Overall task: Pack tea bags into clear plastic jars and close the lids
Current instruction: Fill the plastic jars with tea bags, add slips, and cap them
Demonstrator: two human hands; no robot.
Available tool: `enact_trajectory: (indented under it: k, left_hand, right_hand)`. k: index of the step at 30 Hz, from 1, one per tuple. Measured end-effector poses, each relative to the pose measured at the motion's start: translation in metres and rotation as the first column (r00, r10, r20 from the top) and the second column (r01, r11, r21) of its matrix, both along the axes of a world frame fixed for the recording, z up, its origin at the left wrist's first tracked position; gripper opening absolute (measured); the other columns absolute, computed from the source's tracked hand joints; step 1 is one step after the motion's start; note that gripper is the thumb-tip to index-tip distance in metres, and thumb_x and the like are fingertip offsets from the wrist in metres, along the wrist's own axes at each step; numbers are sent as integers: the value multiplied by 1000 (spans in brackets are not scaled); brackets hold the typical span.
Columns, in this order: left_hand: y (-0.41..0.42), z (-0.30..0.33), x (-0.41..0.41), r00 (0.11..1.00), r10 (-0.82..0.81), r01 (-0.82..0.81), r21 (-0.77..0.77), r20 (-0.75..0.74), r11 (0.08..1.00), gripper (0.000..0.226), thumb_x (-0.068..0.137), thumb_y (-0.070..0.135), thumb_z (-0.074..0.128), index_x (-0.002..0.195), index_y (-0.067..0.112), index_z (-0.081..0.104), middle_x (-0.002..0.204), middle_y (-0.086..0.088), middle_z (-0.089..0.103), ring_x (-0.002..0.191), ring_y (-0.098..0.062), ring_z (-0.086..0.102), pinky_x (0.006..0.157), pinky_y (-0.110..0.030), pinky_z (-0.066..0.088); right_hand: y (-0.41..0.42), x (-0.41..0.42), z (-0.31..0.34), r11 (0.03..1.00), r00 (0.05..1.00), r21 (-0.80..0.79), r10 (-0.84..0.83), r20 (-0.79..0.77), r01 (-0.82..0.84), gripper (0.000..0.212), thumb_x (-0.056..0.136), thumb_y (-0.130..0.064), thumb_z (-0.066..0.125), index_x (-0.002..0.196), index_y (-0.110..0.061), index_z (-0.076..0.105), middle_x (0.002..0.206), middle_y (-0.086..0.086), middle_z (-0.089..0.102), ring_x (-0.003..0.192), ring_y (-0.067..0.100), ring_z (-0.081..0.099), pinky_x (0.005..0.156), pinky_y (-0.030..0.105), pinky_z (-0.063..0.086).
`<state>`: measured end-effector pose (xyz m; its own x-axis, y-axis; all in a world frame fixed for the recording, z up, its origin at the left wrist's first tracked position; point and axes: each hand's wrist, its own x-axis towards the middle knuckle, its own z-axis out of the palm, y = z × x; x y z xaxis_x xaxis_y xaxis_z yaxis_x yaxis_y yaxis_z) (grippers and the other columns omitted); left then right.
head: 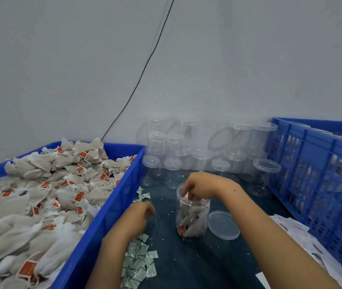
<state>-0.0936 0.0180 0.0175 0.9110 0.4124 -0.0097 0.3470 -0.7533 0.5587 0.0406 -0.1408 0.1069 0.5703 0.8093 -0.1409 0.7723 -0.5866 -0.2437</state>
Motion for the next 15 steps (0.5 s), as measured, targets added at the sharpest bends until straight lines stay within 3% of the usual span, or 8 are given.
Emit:
enact_trajectory:
  k: [3,5,7,10,15]
  left_hand:
    - [-2,-1,-6,980,-80,99,100,-180,990,34,92,-3,50,117,16,63,119,0,61,107,-17,60,89,-27,49]
    - [0,-1,-8,969,-87,112,99,-230,989,33,90,1,59,119,16,63,120,-1,61,109,-18,60,89,-26,50]
    - [4,-3,-10,972,-76,91,58,-224,994,37,89,-1,61,121,17,61,120,1,60,109,-15,60,88,-23,52]
    - [9,-9,-11,982,-62,65,12,-176,998,38,86,-7,60,116,18,61,108,4,61,99,-11,62,76,-17,52]
    - [11,-14,-9,991,-49,48,-13,-124,999,34,85,-8,61,105,18,64,93,4,65,87,-12,66,68,-16,52]
  right_hand:
    - [-15,1,-7,922,997,384,-16,-78,45,42,88,10,39,103,-11,72,95,4,72,88,14,67,79,22,53]
    - [-28,1,-14,744,986,657,-15,-166,122,43,91,10,38,90,-15,73,87,1,72,82,15,68,74,22,53]
    - [-43,0,-23,526,944,809,37,-329,261,42,94,9,39,83,-15,72,82,2,74,78,15,70,70,25,56]
    - [-62,3,-41,302,847,825,91,-524,478,35,95,7,43,82,-9,72,81,6,74,73,16,70,65,24,57]
    - [-84,19,-74,151,729,720,1,-685,677,32,94,9,41,85,-4,69,83,11,72,72,20,66,61,25,56]
